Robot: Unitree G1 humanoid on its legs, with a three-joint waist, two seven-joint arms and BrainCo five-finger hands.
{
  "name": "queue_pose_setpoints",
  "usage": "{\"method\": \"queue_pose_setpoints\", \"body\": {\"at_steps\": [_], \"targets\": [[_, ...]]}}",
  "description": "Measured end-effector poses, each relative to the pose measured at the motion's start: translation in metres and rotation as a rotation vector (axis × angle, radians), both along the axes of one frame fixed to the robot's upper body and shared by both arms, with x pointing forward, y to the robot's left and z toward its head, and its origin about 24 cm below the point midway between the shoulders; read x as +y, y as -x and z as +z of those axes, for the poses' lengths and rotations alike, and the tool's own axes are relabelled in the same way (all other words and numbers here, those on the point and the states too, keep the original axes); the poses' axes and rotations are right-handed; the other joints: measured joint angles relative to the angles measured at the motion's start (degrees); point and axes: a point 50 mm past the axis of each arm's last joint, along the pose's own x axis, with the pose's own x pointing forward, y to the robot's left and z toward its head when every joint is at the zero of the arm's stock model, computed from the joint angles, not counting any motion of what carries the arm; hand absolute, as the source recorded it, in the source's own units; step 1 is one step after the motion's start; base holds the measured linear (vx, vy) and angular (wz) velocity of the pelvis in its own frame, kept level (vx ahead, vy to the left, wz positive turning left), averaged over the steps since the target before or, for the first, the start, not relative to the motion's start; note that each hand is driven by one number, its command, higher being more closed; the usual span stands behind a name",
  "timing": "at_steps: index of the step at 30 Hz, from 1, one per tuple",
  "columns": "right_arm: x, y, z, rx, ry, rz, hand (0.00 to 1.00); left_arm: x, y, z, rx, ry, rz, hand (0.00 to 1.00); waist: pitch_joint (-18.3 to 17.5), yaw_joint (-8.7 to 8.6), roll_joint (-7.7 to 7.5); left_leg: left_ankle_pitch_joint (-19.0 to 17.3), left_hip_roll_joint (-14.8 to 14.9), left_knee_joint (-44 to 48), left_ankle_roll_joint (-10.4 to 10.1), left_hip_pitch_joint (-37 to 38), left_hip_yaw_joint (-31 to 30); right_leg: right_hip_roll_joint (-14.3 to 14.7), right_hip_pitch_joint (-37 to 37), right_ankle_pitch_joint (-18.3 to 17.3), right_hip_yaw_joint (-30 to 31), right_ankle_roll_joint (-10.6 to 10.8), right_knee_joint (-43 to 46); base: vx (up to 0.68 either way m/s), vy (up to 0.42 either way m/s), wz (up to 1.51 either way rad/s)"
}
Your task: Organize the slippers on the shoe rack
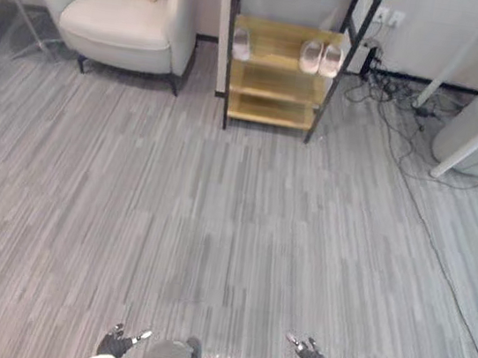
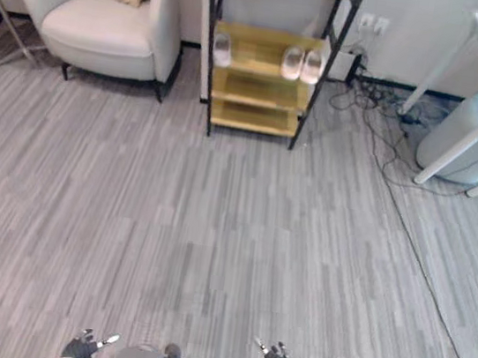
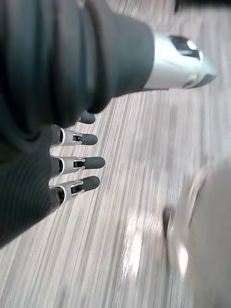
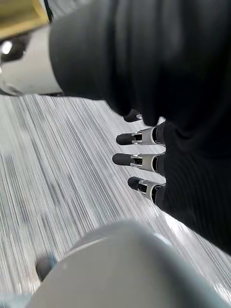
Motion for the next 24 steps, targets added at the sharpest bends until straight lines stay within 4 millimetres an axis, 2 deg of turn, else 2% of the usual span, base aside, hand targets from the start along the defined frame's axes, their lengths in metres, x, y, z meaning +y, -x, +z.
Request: {"method": "queue_pose_setpoints", "body": {"at_steps": [1,3,5,6,7,8,9,10,11,12,13,14,15,16,17,19,20,21,22,23,24], "targets": [[0.0,-0.001,0.0,-0.003,0.001,0.0,0.0,-0.001,-0.002,0.0,-0.004,0.001,-0.003,0.0,0.13,-0.06,0.2,0.04,0.11,-0.63,-0.08,0.81,-0.1,-0.07,-0.38,-0.27,-0.88,-0.48,-0.61,0.43,0.03,0.21],[-0.002,-0.009,0.004,-0.031,0.007,0.006,0.0,-0.021,-0.016,0.001,-0.039,0.049,-0.01,0.0,0.09,-1.99,1.01,-0.82,1.75,-2.83,-2.27,5.24,-1.56,0.97,-4.73,-1.08,-6.22,-2.91,-13.46,0.43,-0.029,0.33],[-0.003,-0.012,0.005,-0.038,0.009,0.008,0.0,-0.029,-0.023,0.002,-0.053,0.062,-0.032,0.0,0.09,-2.52,1.13,-1.43,2.48,-3.09,-3.29,6.11,-2.15,2.15,-6.57,0.51,-6.47,-4.17,-20.31,0.44,-0.12,0.27],[-0.004,-0.014,0.005,-0.041,0.013,0.014,0.0,-0.036,-0.029,0.003,-0.067,0.074,-0.054,0.0,0.04,-2.8,1.18,-2.19,3.52,-3.96,-4.57,7.72,-3.05,4.7,-7.61,7.26,-5.83,-4.97,-32.8,0.57,-0.205,0.38],[-0.003,-0.007,0.001,-0.009,0.01,0.019,0.0,-0.04,-0.028,0.003,-0.065,0.079,-0.068,0.0,-0.25,-2.84,-0.16,-3.39,2.77,-4.1,-6.36,9.3,-4.84,5.66,-7.56,19.59,-4.27,-7.29,-41.56,0.5,-0.209,0.36],[-0.003,-0.006,0.001,-0.005,0.009,0.018,0.0,-0.04,-0.027,0.002,-0.061,0.08,-0.067,0.0,-0.23,-2.9,-0.59,-3.66,2.54,-4.07,-6.83,9.96,-5.34,5.76,-7.86,22.45,-3.55,-7.95,-41.59,0.49,-0.207,0.13],[-0.014,-0.011,0.003,-0.007,0.038,0.025,0.0,-0.052,-0.023,-0.001,-0.04,0.115,-0.052,0.0,-0.23,-2.77,2.25,-3.89,5.27,-3.32,-7.84,11.23,-6.63,7.49,-7.62,19.79,-4.21,-8.75,-37.99,0.59,-0.281,0.02],[-0.02,-0.009,0.003,0.004,0.054,0.021,0.0,-0.058,-0.02,-0.003,-0.035,0.142,-0.02,0.0,-0.81,-3.14,4.19,-3.16,7.03,-0.52,-9.08,10.54,-8.07,8.95,-6.47,16.89,-5.42,-8.91,-38.68,0.48,-0.223,-0.04],[-0.022,-0.008,0.003,0.008,0.057,0.022,0.0,-0.062,-0.021,-0.003,-0.038,0.155,-0.01,0.0,-0.63,-3.08,4.83,-2.9,7.74,1.07,-9.37,9.98,-8.32,9.65,-5.92,16.49,-5.64,-9.23,-38.91,0.57,-0.315,0.0],[-0.024,-0.008,0.003,0.011,0.062,0.022,0.0,-0.06,-0.021,-0.003,-0.041,0.163,0.028,0.0,-0.65,-3.06,5.59,-1.04,8.98,8.17,-10.97,7.11,-8.66,10.99,-4.07,15.1,-5.88,-9.76,-39.92,0.27,-0.159,-0.05],[-0.024,-0.006,0.002,0.02,0.062,0.022,0.0,-0.059,-0.021,-0.003,-0.045,0.165,0.047,0.0,-0.64,-3.1,5.64,0.93,9.5,14.02,-10.49,5.01,-9.09,11.57,-2.33,14.37,-5.92,-9.97,-40.98,0.54,-0.286,-0.03],[-0.023,-0.001,0.0,0.033,0.064,0.031,0.0,-0.057,-0.023,-0.002,-0.055,0.166,0.062,0.0,0.01,-2.93,5.2,6.08,11.39,28.29,-9.18,-0.19,-9.26,12.6,2.94,13.36,-5.54,-10.43,-44.27,0.35,-0.15,-0.01],[-0.022,-0.001,0.0,0.033,0.066,0.037,0.0,-0.055,-0.024,-0.001,-0.063,0.164,0.07,0.0,0.48,-2.86,5.11,5.25,12.52,32.94,-8.91,-1.61,-8.77,13.0,5.14,12.78,-5.4,-10.76,-45.39,0.5,-0.202,-0.04],[-0.019,-0.002,0.001,0.023,0.065,0.043,0.0,-0.054,-0.027,0.001,-0.079,0.164,0.068,0.0,0.84,-2.67,5.15,2.53,13.95,39.2,-8.62,-5.03,-6.95,13.38,8.98,11.34,-5.34,-11.62,-46.97,0.37,-0.141,-0.05],[-0.014,-0.001,0.001,0.019,0.048,0.036,0.0,-0.053,-0.032,0.004,-0.102,0.164,0.06,0.0,1.13,-2.49,3.74,0.26,14.25,40.24,-7.25,-9.17,-4.4,13.23,12.55,10.46,-5.04,-11.51,-48.69,0.36,-0.148,-0.04],[-0.01,-0.002,0.0,0.017,0.038,0.034,0.0,-0.056,-0.037,0.007,-0.131,0.167,0.037,0.0,1.18,-1.95,3.67,-1.24,13.7,36.01,-6.5,-13.97,-1.77,13.25,15.11,9.4,-4.48,-10.85,-50.91,0.34,-0.103,-0.13],[-0.008,-0.005,0.001,0.012,0.032,0.032,0.0,-0.058,-0.04,0.009,-0.148,0.166,0.021,0.0,1.08,-1.43,3.71,-1.37,11.33,26.45,-6.01,-16.63,-0.29,13.0,16.71,8.96,-3.78,-9.5,-52.18,0.3,-0.042,-0.18],[-0.008,-0.005,0.001,0.013,0.031,0.032,0.0,-0.058,-0.04,0.009,-0.15,0.167,0.021,0.0,1.06,-1.37,3.73,-1.24,10.74,24.18,-5.92,-16.9,-0.22,12.93,16.99,8.82,-3.67,-9.33,-52.4,0.35,0.018,-0.17],[-0.008,-0.004,0.0,0.017,0.03,0.033,0.0,-0.059,-0.041,0.009,-0.151,0.166,0.01,0.0,1.09,-1.18,3.85,0.97,7.63,12.25,-5.25,-17.43,-0.53,12.63,18.56,8.03,-3.12,-8.47,-53.65,0.41,0.103,-0.27],[-0.008,-0.004,-0.001,0.025,0.03,0.034,0.0,-0.059,-0.042,0.009,-0.152,0.163,0.0,0.0,1.04,-0.56,3.54,7.99,4.74,2.09,-4.38,-16.78,-2.04,12.07,20.16,6.85,-1.84,-7.41,-54.46,0.41,0.103,-0.31],[-0.008,-0.003,-0.001,0.028,0.029,0.035,0.0,-0.059,-0.042,0.009,-0.152,0.161,-0.002,0.0,0.97,-0.4,3.44,9.02,4.4,1.34,-4.21,-16.53,-2.3,11.99,20.32,6.73,-1.44,-7.23,-54.56,0.59,0.168,-0.65]]}}
